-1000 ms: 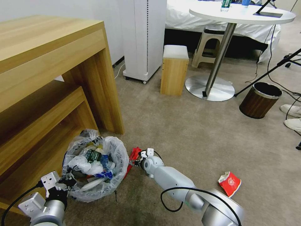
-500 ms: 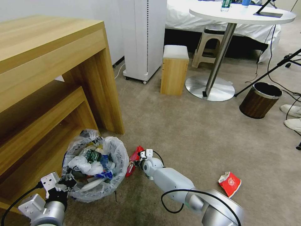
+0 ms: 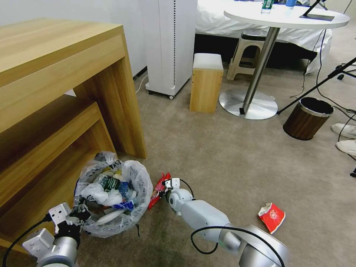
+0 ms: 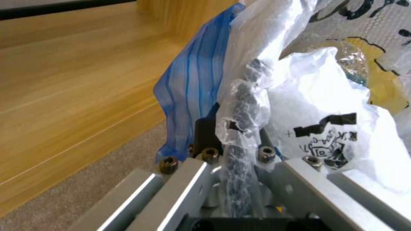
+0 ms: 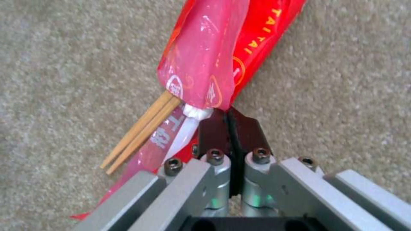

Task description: Pick up the trash bin and place the garbage on the floor into it.

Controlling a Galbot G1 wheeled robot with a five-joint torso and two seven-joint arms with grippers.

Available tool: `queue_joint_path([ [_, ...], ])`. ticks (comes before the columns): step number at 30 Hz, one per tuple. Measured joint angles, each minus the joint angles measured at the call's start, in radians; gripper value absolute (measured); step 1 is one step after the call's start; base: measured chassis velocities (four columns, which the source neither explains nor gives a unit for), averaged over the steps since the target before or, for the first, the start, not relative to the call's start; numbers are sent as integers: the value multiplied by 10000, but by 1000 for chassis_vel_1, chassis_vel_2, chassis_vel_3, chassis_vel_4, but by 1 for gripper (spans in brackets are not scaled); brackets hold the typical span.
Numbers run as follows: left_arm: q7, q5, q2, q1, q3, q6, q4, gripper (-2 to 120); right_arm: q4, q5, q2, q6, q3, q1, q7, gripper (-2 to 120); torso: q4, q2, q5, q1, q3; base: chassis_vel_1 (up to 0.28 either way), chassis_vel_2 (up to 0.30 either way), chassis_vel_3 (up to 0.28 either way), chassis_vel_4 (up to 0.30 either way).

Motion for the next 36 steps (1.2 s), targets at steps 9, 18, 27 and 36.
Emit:
queue_joint_path([
  [9,-56,-135,101,-230,-15,-10,256,0,613,-59,0,463,-25,-113,-73,0,-1,0,-1,0,0,0,0,0,0],
  [18,-88,-158,169,-430,23,12,538,0,2109,176,-449,748,-43,-477,160,0,-2,0,-1,0,0,0,0,0,0],
  [27,-144,-204,280,-582,37,44,805,0,2734,136,-1231,910,103,-801,356,0,0,0,1,-1,0,0,0,0,0],
  [36,-237,-352,428,-751,-15,86,1129,0,4094,127,-2345,1462,142,-1082,316,0,-1,0,1,-1,0,0,0,0,0],
])
